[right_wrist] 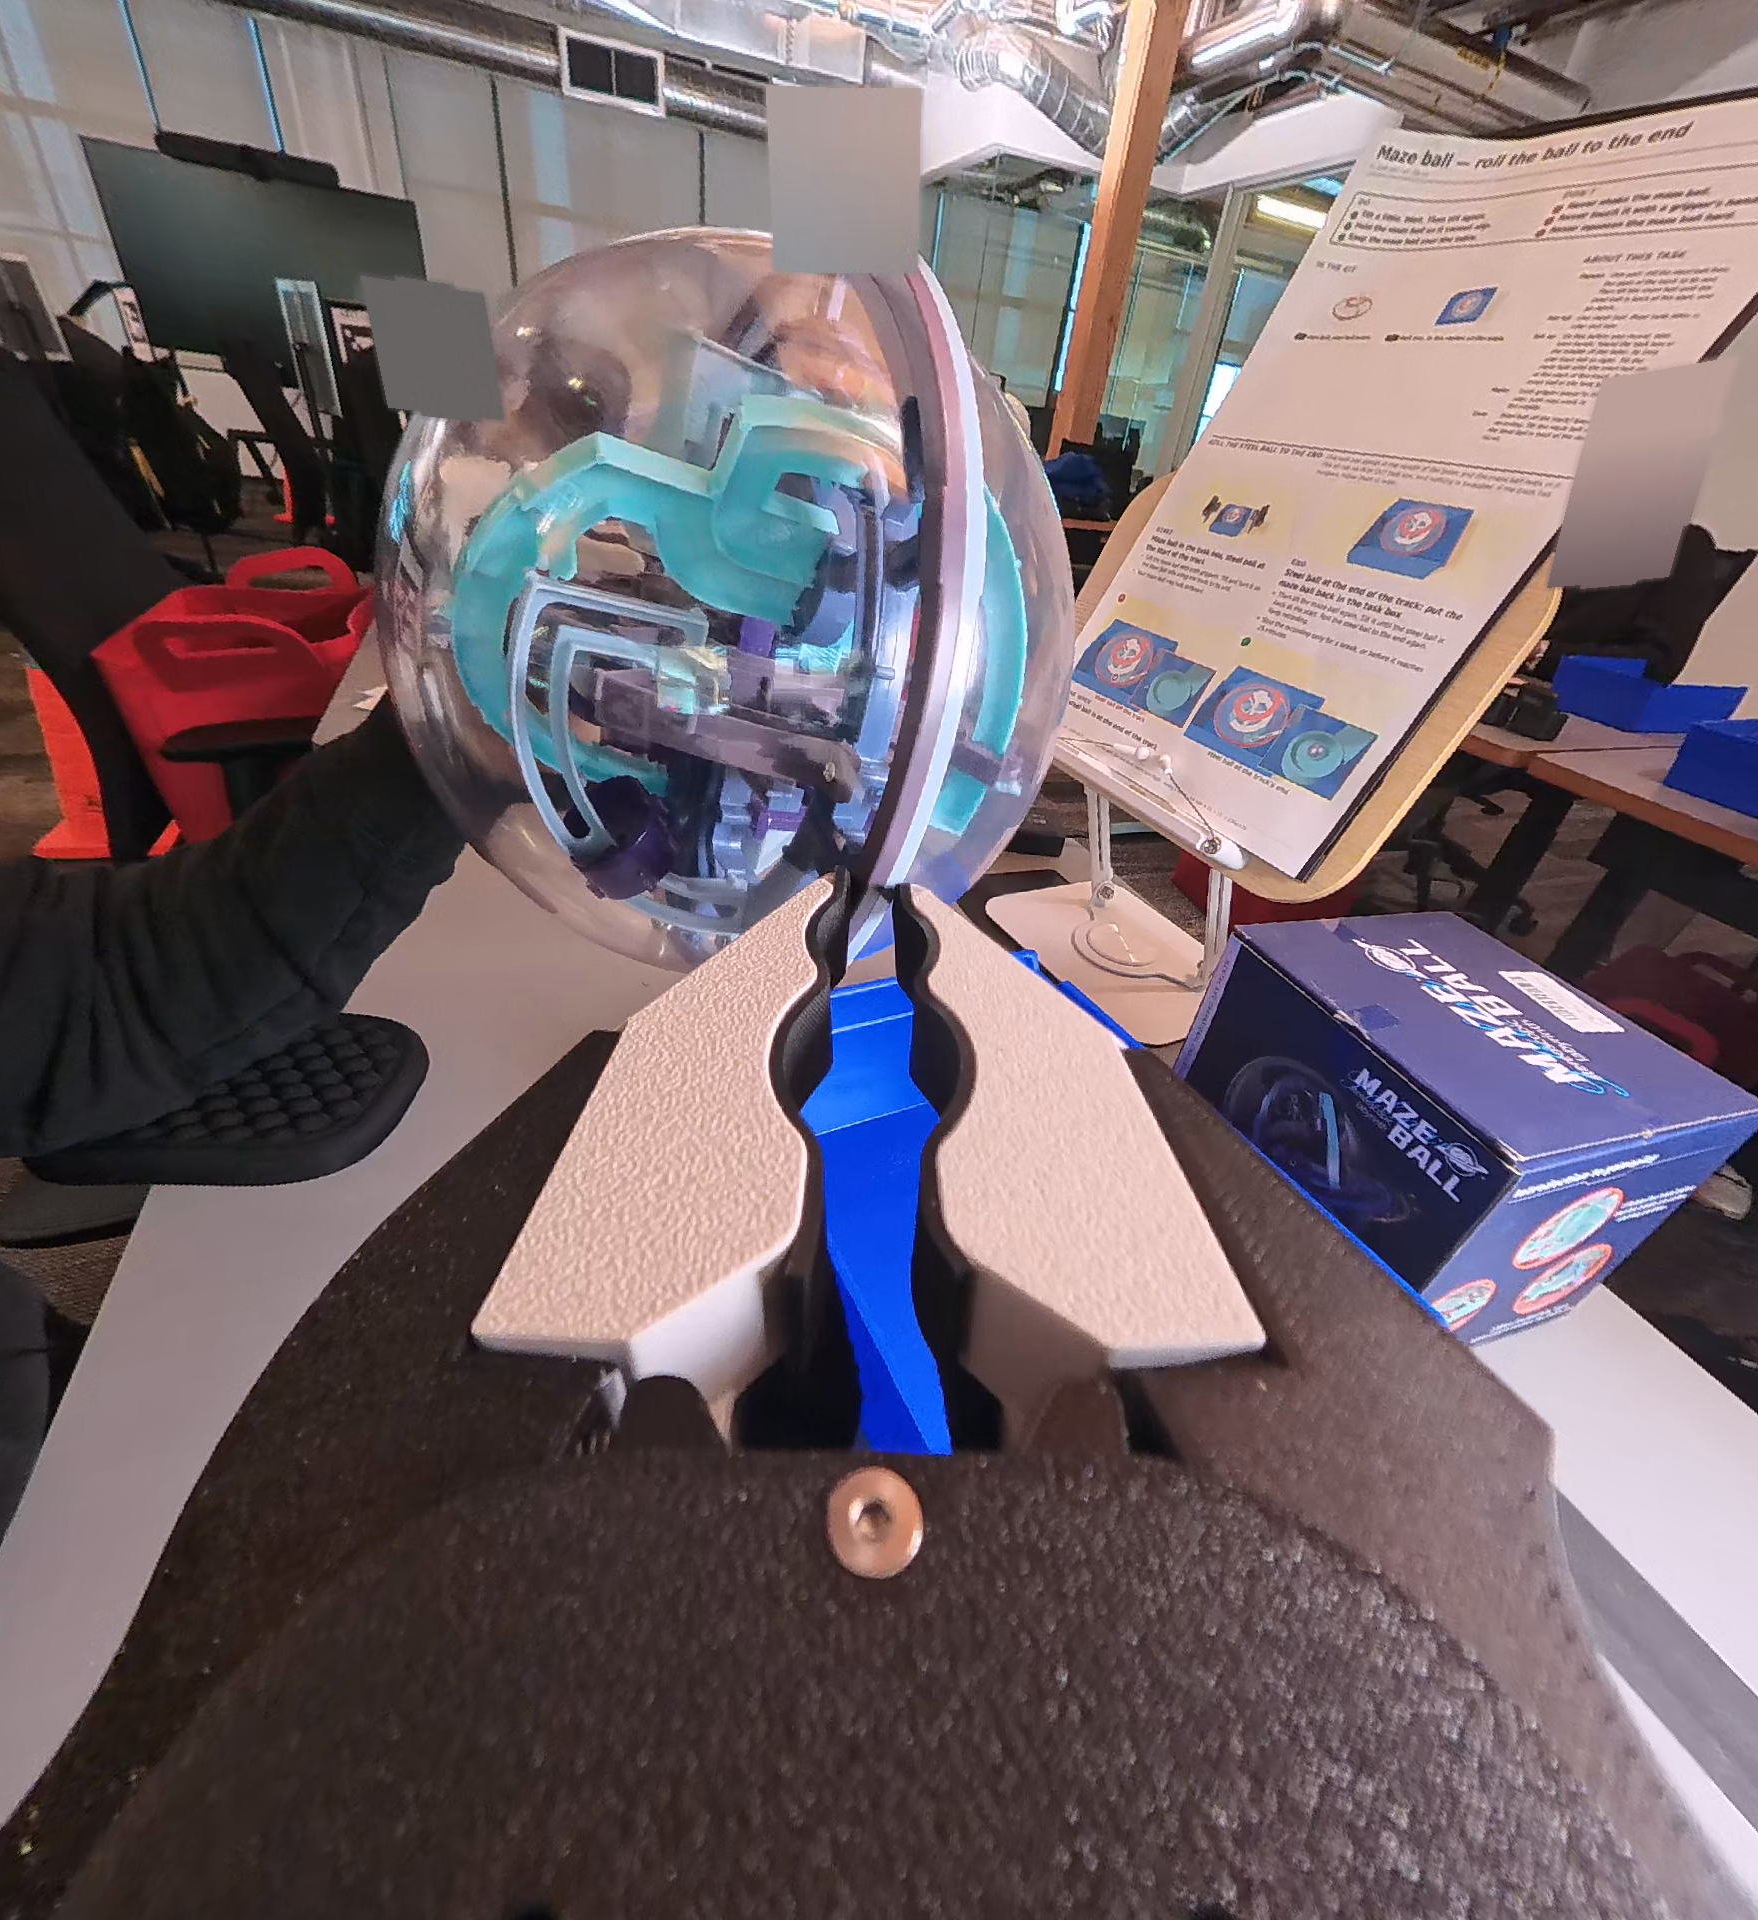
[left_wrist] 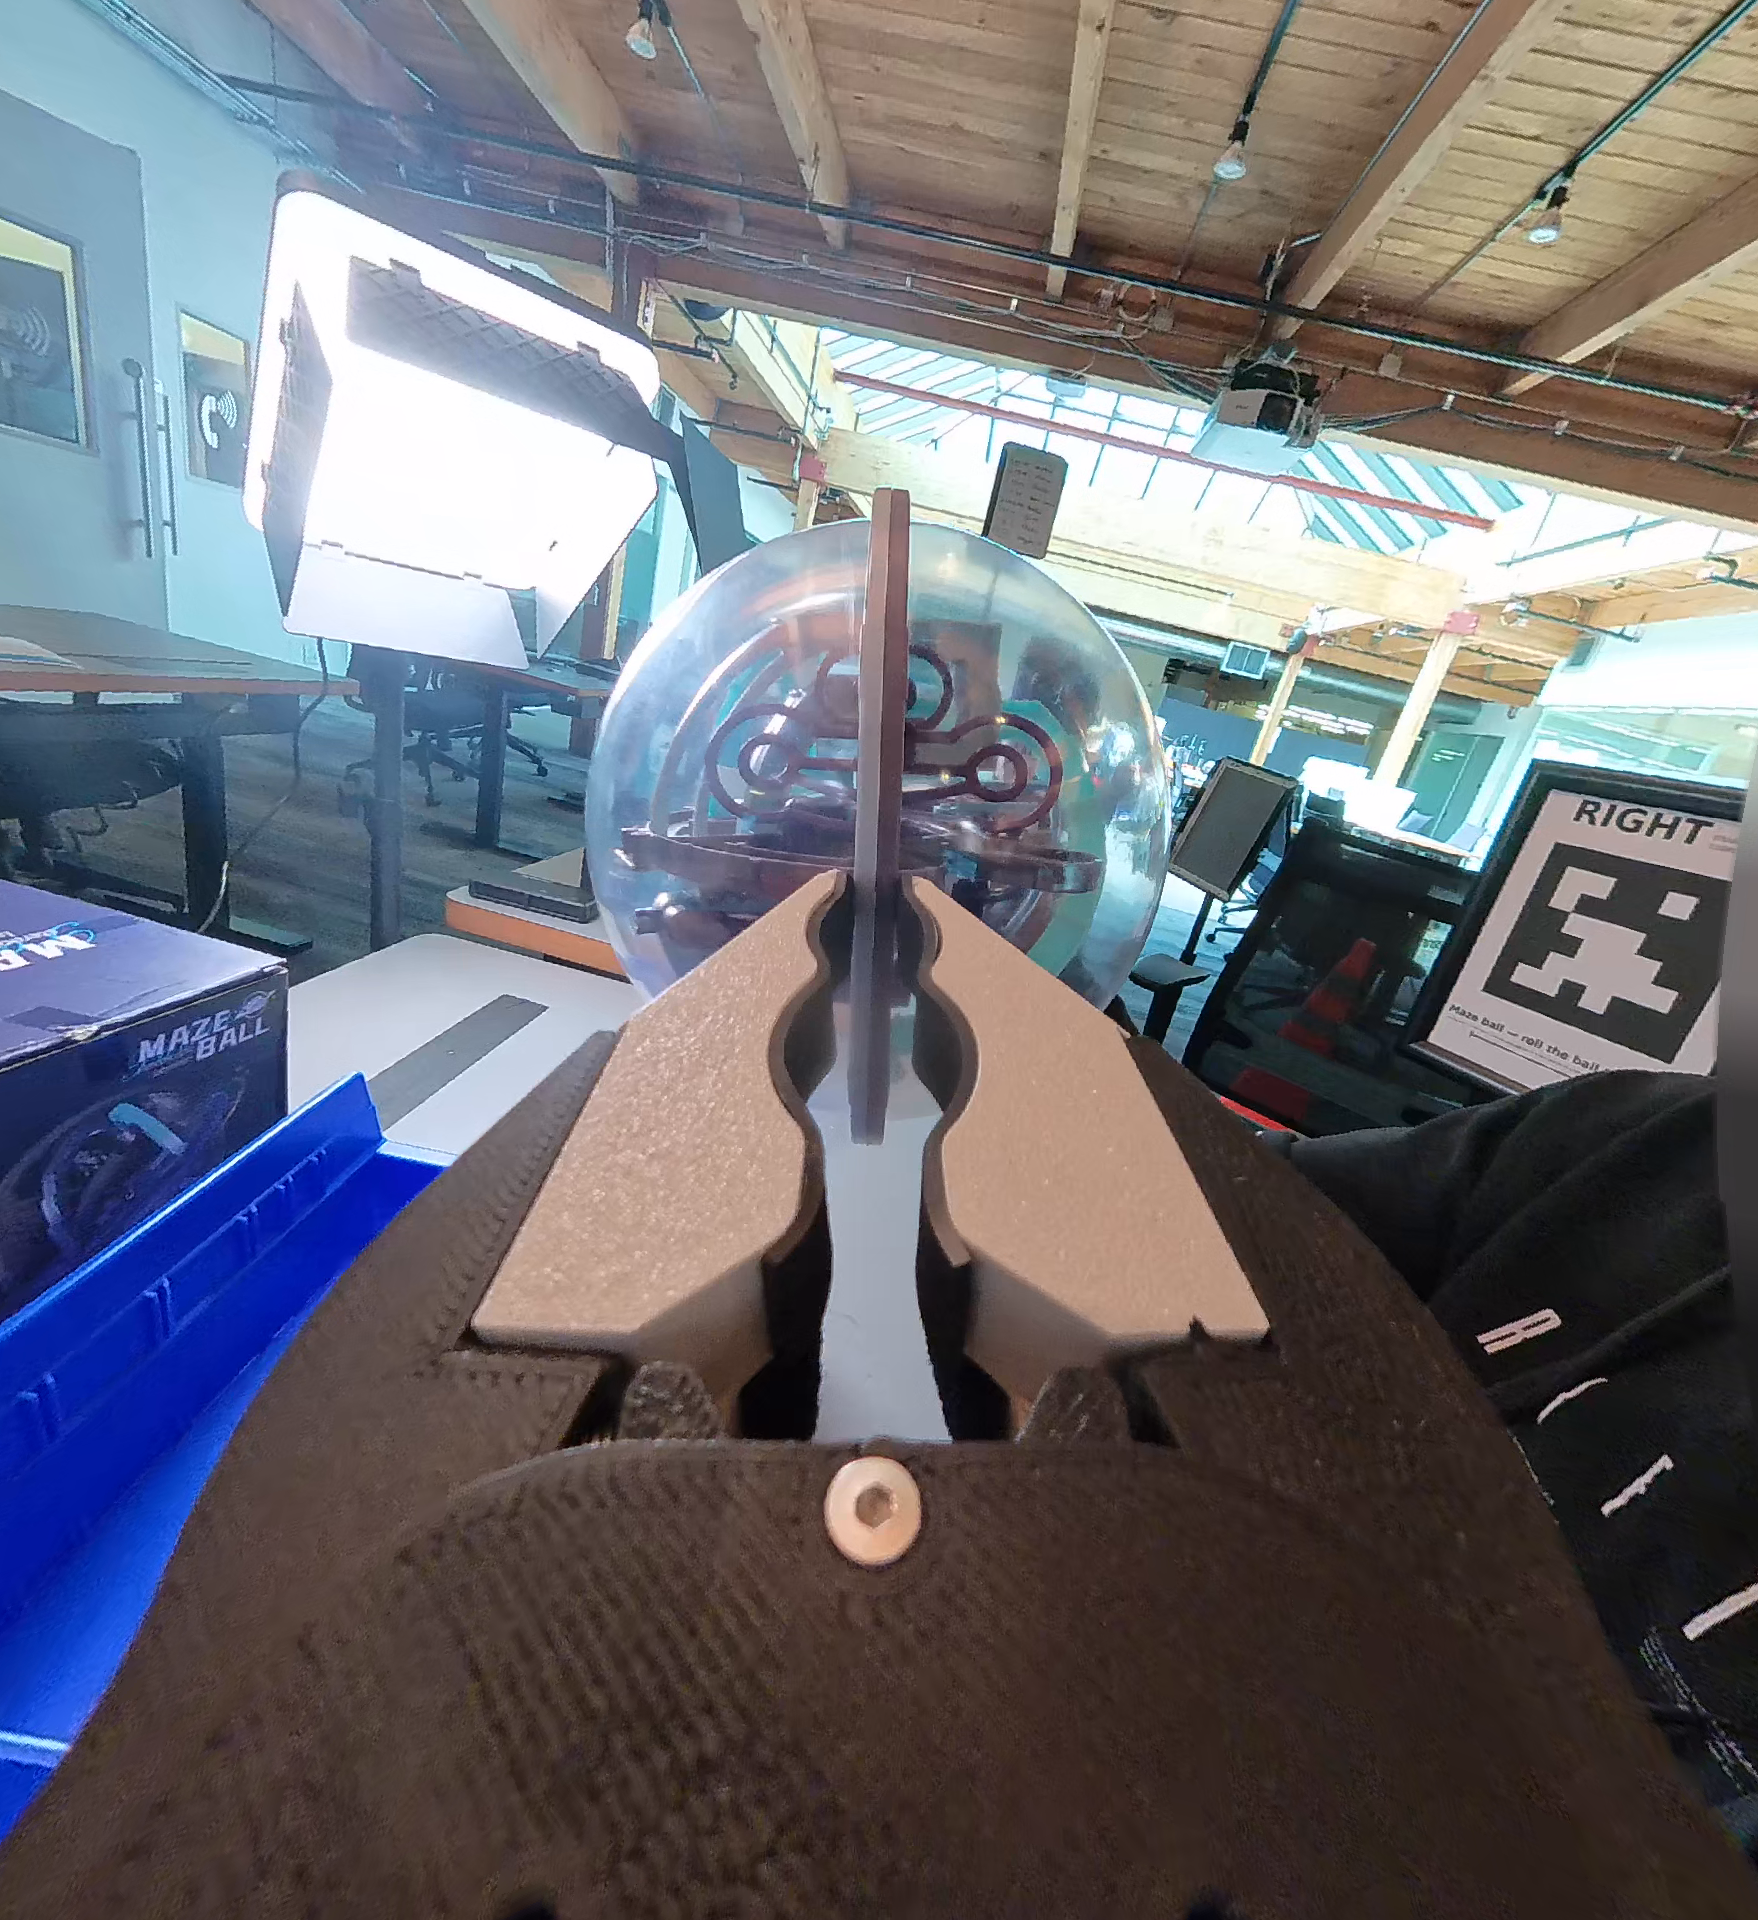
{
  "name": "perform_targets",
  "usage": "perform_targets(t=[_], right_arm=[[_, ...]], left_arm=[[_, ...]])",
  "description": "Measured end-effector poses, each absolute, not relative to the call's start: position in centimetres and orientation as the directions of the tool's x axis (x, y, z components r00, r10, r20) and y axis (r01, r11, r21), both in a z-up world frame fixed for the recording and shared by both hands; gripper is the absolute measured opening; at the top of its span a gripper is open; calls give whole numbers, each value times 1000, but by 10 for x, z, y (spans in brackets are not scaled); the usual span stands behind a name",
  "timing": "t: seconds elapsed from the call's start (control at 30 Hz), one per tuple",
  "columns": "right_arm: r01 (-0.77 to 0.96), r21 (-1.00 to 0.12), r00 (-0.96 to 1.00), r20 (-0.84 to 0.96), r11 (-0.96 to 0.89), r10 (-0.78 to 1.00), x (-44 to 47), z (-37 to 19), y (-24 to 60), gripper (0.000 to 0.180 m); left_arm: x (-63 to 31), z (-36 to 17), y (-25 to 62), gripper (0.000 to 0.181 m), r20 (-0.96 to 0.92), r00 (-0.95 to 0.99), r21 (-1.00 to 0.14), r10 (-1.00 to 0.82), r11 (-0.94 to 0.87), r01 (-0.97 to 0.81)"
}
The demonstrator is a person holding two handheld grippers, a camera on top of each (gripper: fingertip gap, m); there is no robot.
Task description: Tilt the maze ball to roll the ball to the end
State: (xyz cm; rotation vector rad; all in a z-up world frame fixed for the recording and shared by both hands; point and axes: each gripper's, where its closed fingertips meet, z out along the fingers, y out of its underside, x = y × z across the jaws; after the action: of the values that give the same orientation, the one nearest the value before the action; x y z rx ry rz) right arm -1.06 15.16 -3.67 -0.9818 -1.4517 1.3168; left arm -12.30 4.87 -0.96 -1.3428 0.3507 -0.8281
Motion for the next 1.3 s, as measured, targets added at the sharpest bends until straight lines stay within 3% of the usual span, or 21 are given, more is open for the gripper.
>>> perform_targets(t=[0.67, 0.9, 1.07, 1.3], right_arm=[[135, -990, -263, 15, 53, 965, -14, -66, 164, 6], [191, -981, -303, -98, -40, 948, -11, -91, 152, 6], [169, -983, -325, -123, -70, 938, -13, -106, 142, 6], [69, -998, -294, -16, 5, 956, -15, -90, 143, 6]], left_arm=[[-132, -58, 65, 7, 467, 592, -856, -657, -169, 488], [-126, -77, 54, 7, 563, 553, -800, -615, -236, 552], [-124, -75, 40, 7, 509, 604, -841, -613, -207, 500], [-125, -71, 39, 7, 441, 623, -876, -646, -160, 455]])
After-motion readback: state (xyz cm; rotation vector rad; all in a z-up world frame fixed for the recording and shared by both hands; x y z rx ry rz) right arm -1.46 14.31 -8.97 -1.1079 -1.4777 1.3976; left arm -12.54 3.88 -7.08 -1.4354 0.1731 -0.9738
